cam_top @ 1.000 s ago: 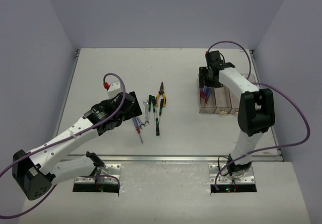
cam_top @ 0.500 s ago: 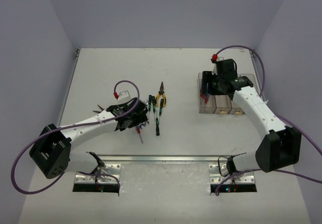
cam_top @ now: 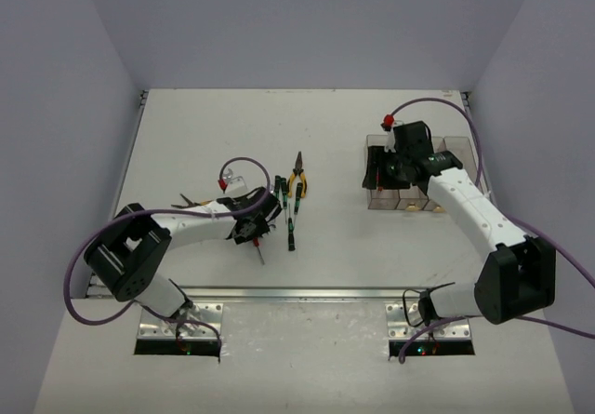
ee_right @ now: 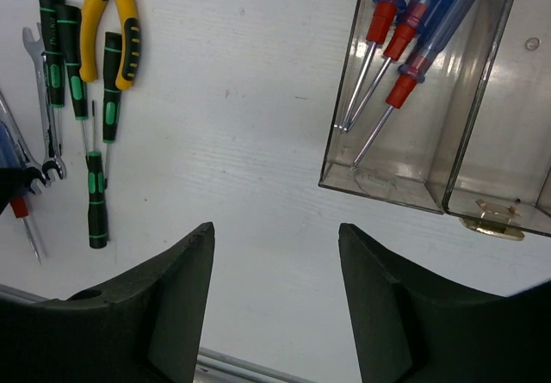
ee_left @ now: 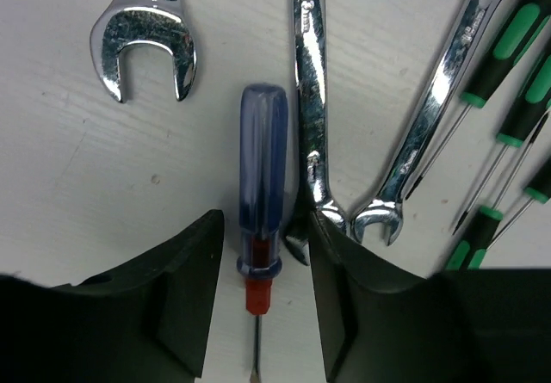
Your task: Sort the tools into containers
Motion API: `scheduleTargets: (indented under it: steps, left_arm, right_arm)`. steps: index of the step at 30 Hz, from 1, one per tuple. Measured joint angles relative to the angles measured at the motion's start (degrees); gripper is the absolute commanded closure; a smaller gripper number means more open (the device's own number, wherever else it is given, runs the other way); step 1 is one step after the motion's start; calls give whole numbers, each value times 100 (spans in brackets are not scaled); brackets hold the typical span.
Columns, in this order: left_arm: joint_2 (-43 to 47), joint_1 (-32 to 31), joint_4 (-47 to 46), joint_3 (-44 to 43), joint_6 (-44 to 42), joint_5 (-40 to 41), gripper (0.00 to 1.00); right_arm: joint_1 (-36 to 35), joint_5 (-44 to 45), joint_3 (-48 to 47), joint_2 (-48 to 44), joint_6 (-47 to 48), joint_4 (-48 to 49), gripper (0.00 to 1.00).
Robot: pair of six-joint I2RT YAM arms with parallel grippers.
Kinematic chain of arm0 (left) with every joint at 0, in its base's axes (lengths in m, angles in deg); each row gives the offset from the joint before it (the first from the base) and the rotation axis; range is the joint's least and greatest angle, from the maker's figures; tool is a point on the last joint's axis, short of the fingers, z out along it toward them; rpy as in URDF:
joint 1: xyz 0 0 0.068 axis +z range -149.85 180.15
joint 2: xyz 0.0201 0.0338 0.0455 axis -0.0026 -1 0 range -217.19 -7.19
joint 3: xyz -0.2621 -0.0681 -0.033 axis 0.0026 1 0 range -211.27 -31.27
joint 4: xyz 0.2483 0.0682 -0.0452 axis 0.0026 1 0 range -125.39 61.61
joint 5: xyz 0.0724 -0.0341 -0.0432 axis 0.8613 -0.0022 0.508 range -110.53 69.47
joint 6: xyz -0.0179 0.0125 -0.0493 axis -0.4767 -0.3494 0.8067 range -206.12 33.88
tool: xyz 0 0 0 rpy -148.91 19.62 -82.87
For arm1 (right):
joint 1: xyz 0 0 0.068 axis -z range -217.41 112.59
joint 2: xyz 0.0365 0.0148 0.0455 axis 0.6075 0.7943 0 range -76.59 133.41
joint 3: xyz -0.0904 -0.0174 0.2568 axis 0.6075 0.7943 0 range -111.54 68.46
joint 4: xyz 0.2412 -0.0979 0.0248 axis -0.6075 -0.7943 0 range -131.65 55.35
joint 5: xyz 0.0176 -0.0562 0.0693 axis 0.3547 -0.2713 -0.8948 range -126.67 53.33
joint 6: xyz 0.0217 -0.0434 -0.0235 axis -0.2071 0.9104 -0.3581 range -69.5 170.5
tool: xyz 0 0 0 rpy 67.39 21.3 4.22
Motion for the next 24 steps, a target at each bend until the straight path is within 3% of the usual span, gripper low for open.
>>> scheduleTargets:
  steps: [8,10,15,17,19,24]
  left_arm:
    - [-108,23,-446,53,86,249,84]
    - [-46,23,-519,149,121,277,100]
    - [81,23,-567,306,103,267,100]
    - [316,17,-529,465,38,183,100]
    - [747,-8,-543,662,-87,42,100]
    - [2255,-68,-1010,977,-417,-541,100]
  right_arm:
    - [-111,-54,46,-124,-2,39,42]
    - [-153,-55,46,-124,-2,44,42]
    - [-298,-152,46,-123,-21,68,42]
    - [-359,-428,72,-126,-36,187,40]
    - [-440,-1042,270,-177,-93,574,28]
    - [-1223,-2517,1251,-333,-518,1917,25]
